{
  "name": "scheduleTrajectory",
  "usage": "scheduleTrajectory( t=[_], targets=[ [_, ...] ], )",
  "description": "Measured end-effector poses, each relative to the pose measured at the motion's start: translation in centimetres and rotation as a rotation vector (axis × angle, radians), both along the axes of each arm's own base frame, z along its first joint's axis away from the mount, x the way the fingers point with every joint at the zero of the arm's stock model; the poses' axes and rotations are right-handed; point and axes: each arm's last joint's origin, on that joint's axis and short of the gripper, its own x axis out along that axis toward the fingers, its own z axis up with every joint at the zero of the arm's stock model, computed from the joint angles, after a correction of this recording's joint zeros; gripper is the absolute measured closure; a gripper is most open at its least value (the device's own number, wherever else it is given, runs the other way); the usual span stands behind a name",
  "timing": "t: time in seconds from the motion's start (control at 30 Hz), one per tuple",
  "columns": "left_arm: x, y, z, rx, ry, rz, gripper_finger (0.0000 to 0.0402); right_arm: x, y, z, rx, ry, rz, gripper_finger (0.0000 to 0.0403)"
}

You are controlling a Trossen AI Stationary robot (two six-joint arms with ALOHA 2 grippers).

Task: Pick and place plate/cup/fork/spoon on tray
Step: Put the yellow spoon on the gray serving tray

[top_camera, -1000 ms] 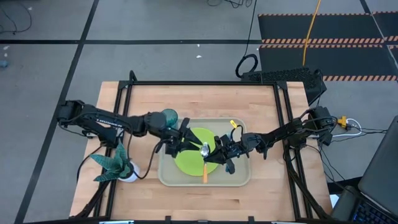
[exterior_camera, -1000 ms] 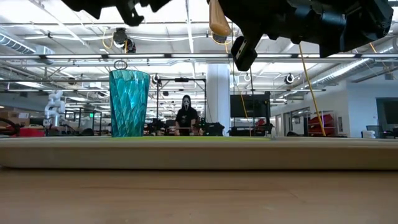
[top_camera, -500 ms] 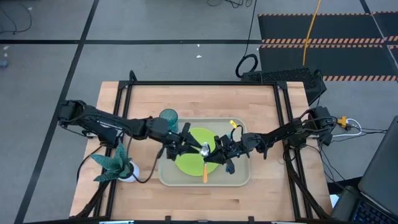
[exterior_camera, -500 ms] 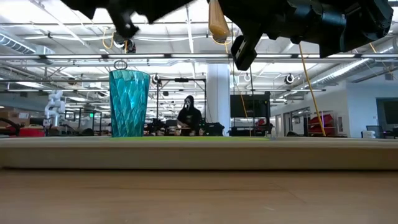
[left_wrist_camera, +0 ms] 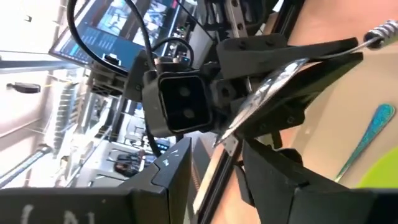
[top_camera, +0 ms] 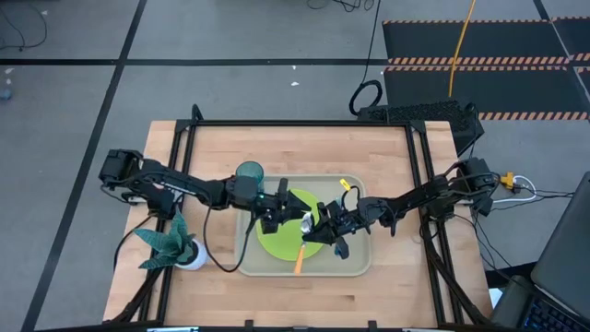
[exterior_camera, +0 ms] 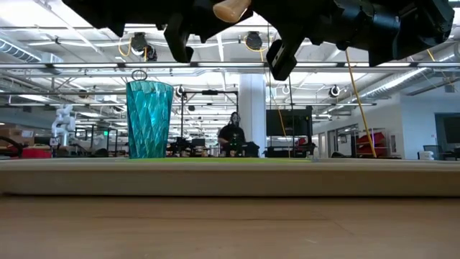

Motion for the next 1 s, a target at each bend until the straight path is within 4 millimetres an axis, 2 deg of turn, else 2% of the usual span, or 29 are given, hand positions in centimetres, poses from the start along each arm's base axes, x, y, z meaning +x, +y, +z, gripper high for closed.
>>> scheduleTrajectory(
  t=[0.37, 0.5, 0.67, 1.0],
  targets=[
    [-0.1, -0.6, -0.4, 0.001, 0.045, -0.028, 0.0260, 0.0, 0.0, -0.2, -0.007, 0.021, -0.001, 0.0399],
    [-0.2, -1.0, -0.5, 0.004, 0.060, -0.036, 0.0301, 0.0, 0.0, -0.3, -0.009, 0.026, 0.005, 0.0399],
    [-0.2, -1.1, -0.6, -0.028, 0.073, -0.032, 0.0386, 0.0, 0.1, -0.4, -0.008, 0.041, 0.010, 0.0399],
    [-0.2, -1.0, -0.9, -0.023, 0.105, 0.023, 0.0395, 0.0, 0.0, -0.5, -0.006, 0.050, -0.001, 0.0398]
  ],
)
